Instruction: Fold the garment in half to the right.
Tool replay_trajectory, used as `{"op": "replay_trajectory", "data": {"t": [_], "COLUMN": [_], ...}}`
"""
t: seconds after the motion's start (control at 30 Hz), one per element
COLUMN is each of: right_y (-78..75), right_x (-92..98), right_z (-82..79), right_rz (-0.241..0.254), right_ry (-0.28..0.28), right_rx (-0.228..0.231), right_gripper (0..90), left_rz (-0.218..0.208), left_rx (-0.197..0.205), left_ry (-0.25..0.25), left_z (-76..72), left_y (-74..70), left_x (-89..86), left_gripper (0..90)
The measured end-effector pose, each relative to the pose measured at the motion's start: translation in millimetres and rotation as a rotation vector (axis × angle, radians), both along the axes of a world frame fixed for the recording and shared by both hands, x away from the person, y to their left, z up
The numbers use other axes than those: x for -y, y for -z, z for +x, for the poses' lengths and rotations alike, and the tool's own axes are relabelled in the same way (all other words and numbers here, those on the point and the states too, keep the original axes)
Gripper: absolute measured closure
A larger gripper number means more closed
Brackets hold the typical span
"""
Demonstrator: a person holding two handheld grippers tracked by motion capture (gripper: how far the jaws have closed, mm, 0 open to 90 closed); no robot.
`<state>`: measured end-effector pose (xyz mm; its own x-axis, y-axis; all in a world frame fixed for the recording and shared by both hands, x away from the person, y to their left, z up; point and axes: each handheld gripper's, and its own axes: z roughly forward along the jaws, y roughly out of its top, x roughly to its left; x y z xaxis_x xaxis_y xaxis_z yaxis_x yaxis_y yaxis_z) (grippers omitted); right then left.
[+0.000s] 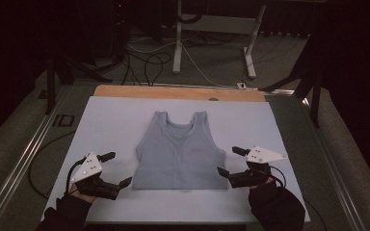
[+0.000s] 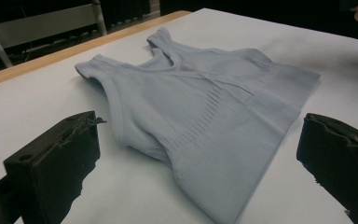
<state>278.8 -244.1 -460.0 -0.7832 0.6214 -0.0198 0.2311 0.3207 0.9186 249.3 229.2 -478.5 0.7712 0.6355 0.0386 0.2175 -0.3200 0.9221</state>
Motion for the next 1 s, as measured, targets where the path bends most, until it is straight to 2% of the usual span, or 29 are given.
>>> {"op": "replay_trajectory", "data": {"t": [0.07,0.23,0.53,0.73,1.0], "right_y": [-6.5,-16.5,-27.8,-34.9,-39.8], "right_x": [-2.0,-6.3,-21.1,-37.3,-62.9], "right_z": [3.5,11.5,33.6,53.1,76.6], "right_rz": [-0.007,-0.001,-0.003,0.0,-0.012], "right_ry": [-0.01,-0.01,-0.025,-0.044,-0.091], "right_rx": [0.015,0.031,0.051,0.053,0.054], "right_gripper": [8.1,8.1,8.1,8.1,8.1], "left_rz": [0.003,0.014,0.035,0.037,0.072], "left_rx": [0.01,0.012,-0.01,-0.007,-0.016], "left_ry": [0.002,0.006,0.021,0.009,0.004], "left_z": [0.6,1.8,6.9,9.1,9.1], "left_y": [-6.5,-12.5,-18.4,-23.4,-29.1], "left_x": [0.9,2.4,9.7,16.8,23.2], "left_gripper": [0.1,0.1,0.1,0.1,0.1]}}
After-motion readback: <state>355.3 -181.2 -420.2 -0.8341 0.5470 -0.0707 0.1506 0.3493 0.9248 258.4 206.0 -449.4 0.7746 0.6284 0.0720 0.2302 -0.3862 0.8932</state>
